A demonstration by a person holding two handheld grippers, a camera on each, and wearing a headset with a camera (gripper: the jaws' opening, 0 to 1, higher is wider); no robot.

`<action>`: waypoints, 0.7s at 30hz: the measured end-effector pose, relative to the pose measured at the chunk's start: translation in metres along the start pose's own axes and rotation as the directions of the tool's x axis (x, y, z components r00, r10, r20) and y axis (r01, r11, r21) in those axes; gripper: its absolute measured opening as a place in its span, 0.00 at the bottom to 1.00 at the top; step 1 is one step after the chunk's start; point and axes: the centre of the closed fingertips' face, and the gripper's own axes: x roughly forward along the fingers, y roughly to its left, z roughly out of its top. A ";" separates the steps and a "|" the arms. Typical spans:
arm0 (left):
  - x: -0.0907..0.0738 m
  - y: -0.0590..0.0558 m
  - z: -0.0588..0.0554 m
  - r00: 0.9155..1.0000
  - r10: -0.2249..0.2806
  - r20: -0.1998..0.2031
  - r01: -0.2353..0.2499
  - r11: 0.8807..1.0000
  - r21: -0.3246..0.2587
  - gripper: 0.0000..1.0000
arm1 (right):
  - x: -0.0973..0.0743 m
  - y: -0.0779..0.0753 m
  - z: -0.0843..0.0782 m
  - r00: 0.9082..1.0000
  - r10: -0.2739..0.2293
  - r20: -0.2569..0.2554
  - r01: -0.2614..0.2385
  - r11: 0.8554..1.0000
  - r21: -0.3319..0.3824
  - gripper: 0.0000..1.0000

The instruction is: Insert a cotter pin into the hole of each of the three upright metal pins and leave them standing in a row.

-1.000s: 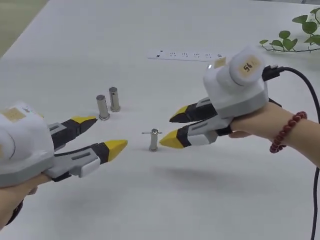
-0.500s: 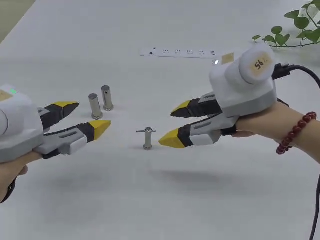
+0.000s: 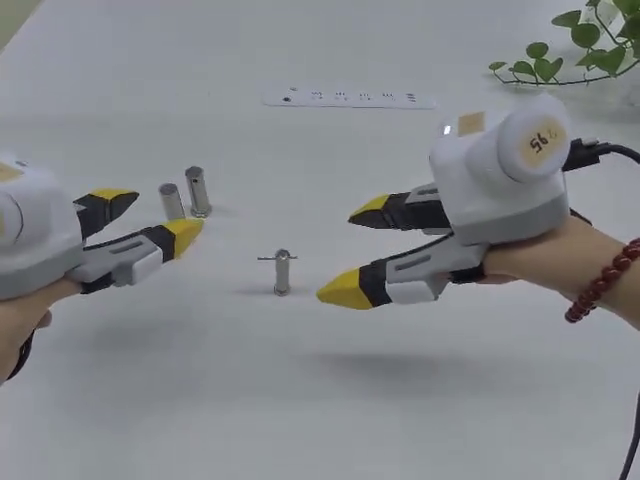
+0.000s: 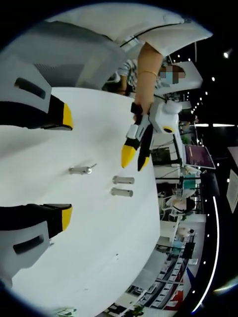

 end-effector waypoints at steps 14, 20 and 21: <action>0.017 0.017 -0.002 0.999 0.035 -0.007 -0.035 0.999 0.021 0.41 | -0.011 -0.001 -0.008 0.998 -0.053 0.039 0.052 0.998 0.040 0.76; 0.024 0.020 -0.004 0.999 0.037 -0.010 -0.037 0.999 0.018 0.38 | -0.016 -0.003 -0.013 0.996 -0.079 0.048 0.077 0.995 0.057 0.82; 0.026 0.020 -0.004 0.999 0.035 -0.010 -0.035 0.999 0.016 0.38 | -0.017 -0.004 -0.014 0.995 -0.085 0.051 0.082 0.995 0.059 0.84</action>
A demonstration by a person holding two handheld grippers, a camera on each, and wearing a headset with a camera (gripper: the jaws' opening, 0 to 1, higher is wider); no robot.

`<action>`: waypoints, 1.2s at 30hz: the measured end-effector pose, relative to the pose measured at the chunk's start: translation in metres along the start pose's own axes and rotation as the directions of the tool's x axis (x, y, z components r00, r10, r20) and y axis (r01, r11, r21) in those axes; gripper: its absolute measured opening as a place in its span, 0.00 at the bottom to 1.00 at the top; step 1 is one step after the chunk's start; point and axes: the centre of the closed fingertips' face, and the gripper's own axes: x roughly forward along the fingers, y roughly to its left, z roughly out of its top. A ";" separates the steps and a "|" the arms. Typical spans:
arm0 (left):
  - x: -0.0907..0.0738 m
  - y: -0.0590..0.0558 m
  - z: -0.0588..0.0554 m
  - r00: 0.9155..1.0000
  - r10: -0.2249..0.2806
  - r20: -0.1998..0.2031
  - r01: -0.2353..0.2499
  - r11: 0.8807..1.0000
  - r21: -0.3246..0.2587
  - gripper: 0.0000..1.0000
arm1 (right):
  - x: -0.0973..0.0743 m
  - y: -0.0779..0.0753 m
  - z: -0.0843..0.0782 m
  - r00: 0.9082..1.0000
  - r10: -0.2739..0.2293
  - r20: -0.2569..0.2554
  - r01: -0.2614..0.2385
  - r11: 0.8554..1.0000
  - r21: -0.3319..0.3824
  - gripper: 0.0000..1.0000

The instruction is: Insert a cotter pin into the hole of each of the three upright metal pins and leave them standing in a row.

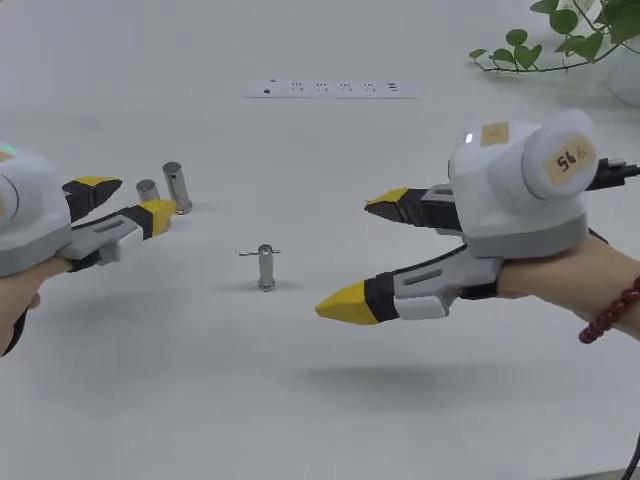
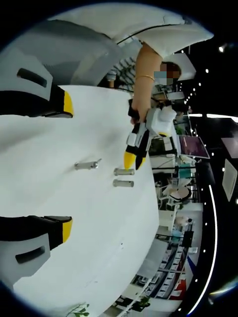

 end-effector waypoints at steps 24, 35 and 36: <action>0.023 0.002 -0.012 0.999 0.007 -0.035 -0.007 1.000 0.023 0.18 | -0.015 -0.011 -0.012 0.998 -0.054 0.032 0.052 0.998 0.042 1.00; 0.022 0.006 -0.015 0.999 0.010 -0.045 -0.009 1.000 0.026 0.12 | -0.017 -0.011 -0.016 0.998 -0.055 0.042 0.052 0.996 0.078 1.00; 0.022 0.006 -0.015 0.999 0.009 -0.045 -0.007 1.000 0.029 0.12 | -0.017 -0.011 -0.016 0.998 -0.055 0.042 0.051 0.995 0.080 1.00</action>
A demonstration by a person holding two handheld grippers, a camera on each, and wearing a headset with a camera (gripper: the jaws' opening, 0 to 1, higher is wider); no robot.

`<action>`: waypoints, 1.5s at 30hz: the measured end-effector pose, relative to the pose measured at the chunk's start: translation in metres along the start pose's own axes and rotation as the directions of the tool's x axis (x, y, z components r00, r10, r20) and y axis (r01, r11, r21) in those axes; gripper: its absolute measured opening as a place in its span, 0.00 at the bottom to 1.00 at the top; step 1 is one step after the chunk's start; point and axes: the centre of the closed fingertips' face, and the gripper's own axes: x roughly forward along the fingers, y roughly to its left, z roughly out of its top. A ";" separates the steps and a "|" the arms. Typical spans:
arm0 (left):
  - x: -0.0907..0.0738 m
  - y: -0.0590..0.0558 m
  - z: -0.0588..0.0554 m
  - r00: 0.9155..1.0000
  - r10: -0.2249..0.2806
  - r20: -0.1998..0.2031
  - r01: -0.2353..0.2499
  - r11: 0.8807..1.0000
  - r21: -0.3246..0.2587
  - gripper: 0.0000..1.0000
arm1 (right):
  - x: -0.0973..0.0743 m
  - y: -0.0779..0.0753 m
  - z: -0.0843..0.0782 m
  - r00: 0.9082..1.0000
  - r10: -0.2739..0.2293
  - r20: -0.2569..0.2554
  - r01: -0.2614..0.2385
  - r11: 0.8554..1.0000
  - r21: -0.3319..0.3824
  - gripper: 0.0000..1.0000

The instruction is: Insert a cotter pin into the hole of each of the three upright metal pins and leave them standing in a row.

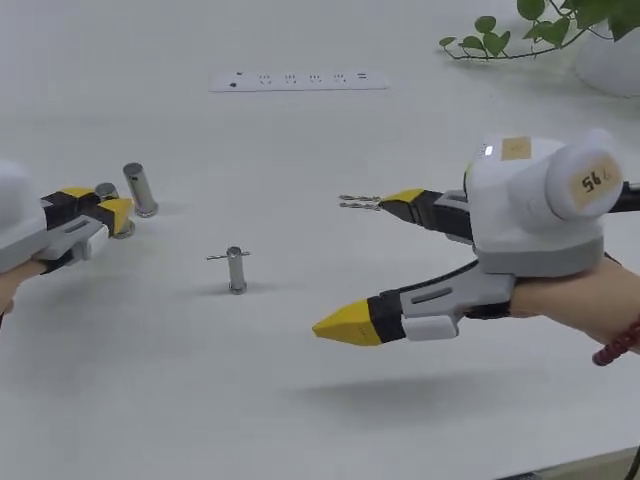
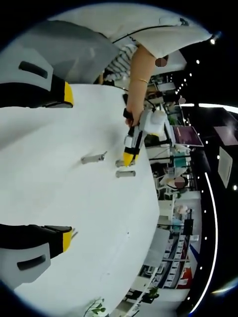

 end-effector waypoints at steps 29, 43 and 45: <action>-0.003 -0.006 0.007 0.998 -0.054 0.020 0.053 0.998 0.031 0.11 | -0.006 0.000 -0.004 1.000 -0.015 -0.006 0.016 1.000 0.022 0.99; -0.028 -0.020 0.015 0.996 -0.086 0.024 0.084 0.995 0.057 0.11 | -0.006 0.005 -0.004 1.000 -0.004 -0.007 0.004 1.000 0.026 0.99; -0.032 -0.024 0.015 0.996 -0.092 0.020 0.091 0.994 0.055 0.11 | -0.006 0.006 -0.004 1.000 -0.002 -0.007 0.002 1.000 0.028 0.99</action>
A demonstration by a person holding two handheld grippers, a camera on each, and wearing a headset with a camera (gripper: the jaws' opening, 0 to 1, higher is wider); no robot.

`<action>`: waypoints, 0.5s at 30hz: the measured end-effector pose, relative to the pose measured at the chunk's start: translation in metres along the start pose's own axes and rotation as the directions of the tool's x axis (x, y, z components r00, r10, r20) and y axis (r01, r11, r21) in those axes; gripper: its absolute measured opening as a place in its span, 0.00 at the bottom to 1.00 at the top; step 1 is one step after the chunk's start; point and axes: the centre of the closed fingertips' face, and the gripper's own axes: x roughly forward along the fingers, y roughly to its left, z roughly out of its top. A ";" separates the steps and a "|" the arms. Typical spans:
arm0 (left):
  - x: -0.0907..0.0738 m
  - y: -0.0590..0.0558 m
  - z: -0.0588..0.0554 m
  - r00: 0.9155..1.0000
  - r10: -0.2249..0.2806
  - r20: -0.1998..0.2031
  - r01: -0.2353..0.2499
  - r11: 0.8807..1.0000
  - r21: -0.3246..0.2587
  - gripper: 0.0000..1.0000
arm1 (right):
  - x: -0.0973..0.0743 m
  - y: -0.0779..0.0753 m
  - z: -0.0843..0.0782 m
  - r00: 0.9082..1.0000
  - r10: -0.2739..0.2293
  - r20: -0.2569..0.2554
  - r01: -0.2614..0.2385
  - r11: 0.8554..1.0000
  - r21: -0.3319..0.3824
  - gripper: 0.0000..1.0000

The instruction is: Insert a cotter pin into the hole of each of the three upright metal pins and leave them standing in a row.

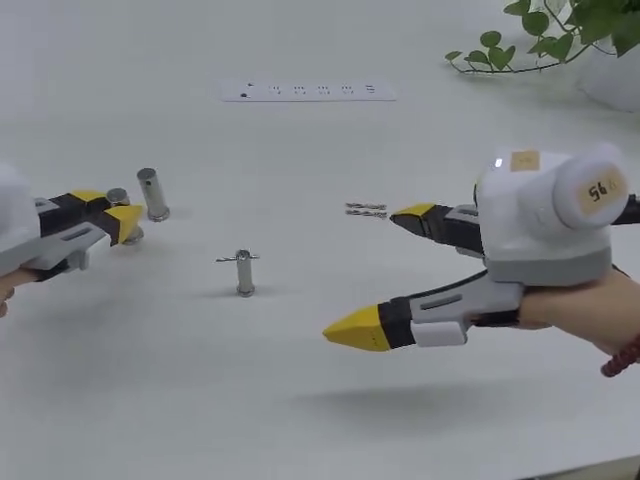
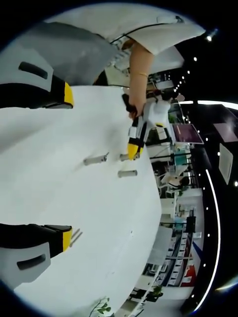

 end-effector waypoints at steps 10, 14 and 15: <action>-0.017 -0.030 -0.003 0.999 -0.044 -0.011 0.044 0.999 0.023 0.11 | -0.004 0.005 0.000 1.000 0.001 0.007 -0.001 1.000 0.004 0.98; -0.023 -0.041 -0.005 0.998 -0.058 -0.017 0.058 0.998 0.023 0.11 | -0.006 0.006 -0.001 1.000 0.000 0.006 0.000 1.000 0.007 0.98; -0.025 -0.045 -0.006 0.998 -0.061 -0.017 0.062 0.998 0.022 0.11 | -0.006 0.006 -0.002 1.000 0.000 0.006 0.000 1.000 0.008 0.98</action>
